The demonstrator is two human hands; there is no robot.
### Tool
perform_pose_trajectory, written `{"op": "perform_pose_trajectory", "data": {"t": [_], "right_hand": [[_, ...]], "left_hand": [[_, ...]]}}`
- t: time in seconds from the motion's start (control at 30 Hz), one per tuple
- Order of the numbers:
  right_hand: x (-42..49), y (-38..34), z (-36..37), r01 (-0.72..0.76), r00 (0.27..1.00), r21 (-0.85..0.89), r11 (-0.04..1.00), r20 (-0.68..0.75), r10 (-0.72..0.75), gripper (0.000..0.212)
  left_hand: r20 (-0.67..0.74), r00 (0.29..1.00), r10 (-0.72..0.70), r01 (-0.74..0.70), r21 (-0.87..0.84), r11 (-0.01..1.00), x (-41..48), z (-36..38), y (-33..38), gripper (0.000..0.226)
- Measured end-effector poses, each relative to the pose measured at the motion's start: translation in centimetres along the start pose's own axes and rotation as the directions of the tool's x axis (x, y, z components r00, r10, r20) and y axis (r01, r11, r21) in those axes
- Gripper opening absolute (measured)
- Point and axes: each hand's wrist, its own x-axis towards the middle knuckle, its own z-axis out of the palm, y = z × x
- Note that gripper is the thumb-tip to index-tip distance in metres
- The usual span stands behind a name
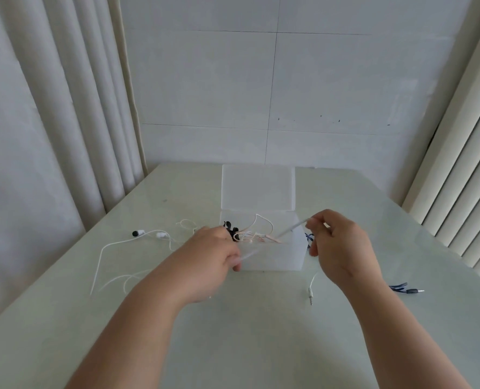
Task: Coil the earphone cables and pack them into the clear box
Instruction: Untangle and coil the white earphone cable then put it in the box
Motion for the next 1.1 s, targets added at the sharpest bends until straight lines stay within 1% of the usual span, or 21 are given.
{"op": "perform_pose_trajectory", "data": {"t": [0.03,0.07,0.1,0.17,0.23,0.27,0.33,0.4,0.47,0.5,0.53,0.6,0.67,0.7,0.77,0.8,0.87,0.93,1.0,1.03,1.1], "right_hand": [[0.1,0.1,0.0,0.008,1.000,-0.012,1.000,0.012,-0.008,0.021],[0.2,0.1,0.0,0.016,1.000,-0.023,1.000,0.023,-0.016,0.021],[0.2,0.1,-0.1,0.022,0.999,-0.030,0.999,0.035,-0.021,0.022],[0.4,0.2,-0.5,0.023,0.998,-0.015,1.000,0.065,-0.022,0.023],[0.4,0.3,-0.6,0.013,0.996,0.015,1.000,0.086,-0.014,0.024],[0.3,0.3,-0.5,0.013,0.995,0.013,1.000,0.094,-0.014,0.024],[0.2,0.2,-0.2,0.030,0.993,-0.026,0.999,0.113,-0.027,0.024],[0.1,0.1,0.0,0.055,0.990,-0.046,0.997,0.131,-0.049,0.024],[0.0,0.1,0.3,0.056,0.986,-0.011,0.998,0.155,-0.054,0.023],[-0.1,0.0,0.4,0.051,0.984,0.027,0.998,0.168,-0.055,0.024],[-0.2,-0.1,0.7,0.043,0.981,0.069,0.997,0.184,-0.056,0.024],[-0.6,-0.5,1.2,0.020,0.972,0.149,0.989,0.231,-0.054,0.026],[-1.0,-1.1,1.4,-0.052,0.943,0.285,0.957,0.330,-0.047,0.022],[-1.3,-1.4,1.4,-0.097,0.911,0.365,0.926,0.406,-0.064,0.021],[-1.7,-1.7,1.5,-0.169,0.824,0.473,0.864,0.550,-0.140,0.034],[-1.9,-1.9,1.6,-0.178,0.786,0.486,0.856,0.593,-0.174,0.038],[-2.4,-2.4,2.1,-0.158,0.750,0.463,0.872,0.631,-0.200,0.036],[-2.9,-2.8,2.8,-0.128,0.757,0.439,0.889,0.623,-0.198,0.032],[-3.1,-3.1,3.4,-0.093,0.796,0.434,0.896,0.573,-0.195,0.020],[-3.1,-3.1,3.5,-0.084,0.819,0.433,0.897,0.542,-0.185,0.016],[-3.0,-3.0,3.3,-0.085,0.846,0.434,0.897,0.507,-0.166,0.016]], "left_hand": [[0.008,0.999,0.044,-0.044,0.083,0.996,0.1,0.2,0.2,0.024],[0.012,0.998,0.069,-0.069,0.105,0.992,0.2,0.4,0.4,0.022],[0.016,0.998,0.067,-0.068,0.064,0.996,0.3,0.4,0.6,0.021],[0.007,1.000,0.018,-0.017,-0.150,0.989,0.2,0.1,0.6,0.019],[-0.029,0.999,-0.021,0.009,-0.351,0.936,0.0,-0.4,0.3,0.017],[-0.051,0.998,-0.032,0.007,-0.437,0.899,-0.1,-0.6,0.3,0.013],[-0.104,0.993,-0.054,-0.021,-0.615,0.788,-0.1,-1.0,0.5,0.007],[-0.171,0.982,-0.083,-0.072,-0.739,0.670,-0.1,-1.2,0.6,0.015],[-0.225,0.967,-0.122,-0.123,-0.827,0.548,0.0,-1.1,0.8,0.020],[-0.239,0.961,-0.141,-0.139,-0.854,0.501,0.1,-1.0,0.9,0.021],[-0.249,0.955,-0.159,-0.147,-0.868,0.475,0.2,-0.9,1.0,0.022],[-0.274,0.943,-0.188,-0.160,-0.871,0.465,0.4,-0.7,1.0,0.021],[-0.301,0.929,-0.216,-0.174,-0.869,0.463,0.6,-0.6,1.2,0.016],[-0.313,0.922,-0.228,-0.182,-0.869,0.460,0.6,-0.6,1.3,0.012],[-0.335,0.909,-0.250,-0.199,-0.873,0.446,0.7,-0.5,1.4,0.008],[-0.342,0.904,-0.258,-0.209,-0.878,0.431,0.8,-0.6,1.4,0.007],[-0.357,0.898,-0.256,-0.233,-0.881,0.412,0.8,-0.7,1.4,0.006],[-0.368,0.895,-0.253,-0.244,-0.877,0.414,0.7,-0.7,1.5,0.011],[-0.361,0.895,-0.260,-0.238,-0.882,0.406,0.7,-0.8,1.5,0.012],[-0.353,0.898,-0.262,-0.239,-0.892,0.383,0.7,-0.8,1.5,0.012],[-0.334,0.905,-0.265,-0.254,-0.921,0.294,0.8,-0.8,1.5,0.010]]}}
